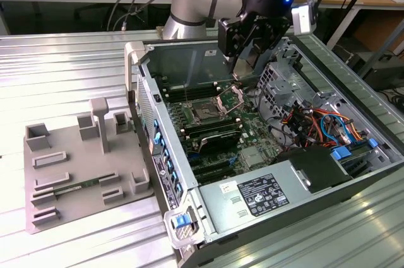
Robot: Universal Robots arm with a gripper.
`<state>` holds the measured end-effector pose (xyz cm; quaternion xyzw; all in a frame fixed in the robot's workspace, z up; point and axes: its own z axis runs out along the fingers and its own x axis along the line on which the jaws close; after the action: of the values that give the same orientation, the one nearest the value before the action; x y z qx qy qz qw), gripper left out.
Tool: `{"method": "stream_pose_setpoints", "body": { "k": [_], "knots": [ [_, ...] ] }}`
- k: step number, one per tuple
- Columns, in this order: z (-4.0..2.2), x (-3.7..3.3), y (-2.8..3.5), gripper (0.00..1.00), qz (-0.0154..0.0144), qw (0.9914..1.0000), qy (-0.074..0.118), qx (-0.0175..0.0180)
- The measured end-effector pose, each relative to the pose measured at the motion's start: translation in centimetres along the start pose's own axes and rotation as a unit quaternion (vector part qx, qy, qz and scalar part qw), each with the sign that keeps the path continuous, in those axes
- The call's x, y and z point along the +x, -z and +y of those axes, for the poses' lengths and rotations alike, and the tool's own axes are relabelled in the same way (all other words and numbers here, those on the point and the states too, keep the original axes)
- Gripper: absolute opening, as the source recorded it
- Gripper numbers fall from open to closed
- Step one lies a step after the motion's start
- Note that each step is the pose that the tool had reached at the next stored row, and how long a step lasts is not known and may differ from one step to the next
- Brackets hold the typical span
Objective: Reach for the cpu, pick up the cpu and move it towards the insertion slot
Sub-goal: 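Pick up the cpu and move it towards the insertion slot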
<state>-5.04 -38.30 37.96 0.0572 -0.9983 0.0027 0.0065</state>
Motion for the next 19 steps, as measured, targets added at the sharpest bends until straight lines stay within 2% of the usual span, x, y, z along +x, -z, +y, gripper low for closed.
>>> {"method": "stream_pose_setpoints", "body": {
  "k": [19],
  "knots": [
    [0.64, -2.65, -0.29, 0.55, 0.0, 1.0, 0.0, 0.0]
  ]
}}
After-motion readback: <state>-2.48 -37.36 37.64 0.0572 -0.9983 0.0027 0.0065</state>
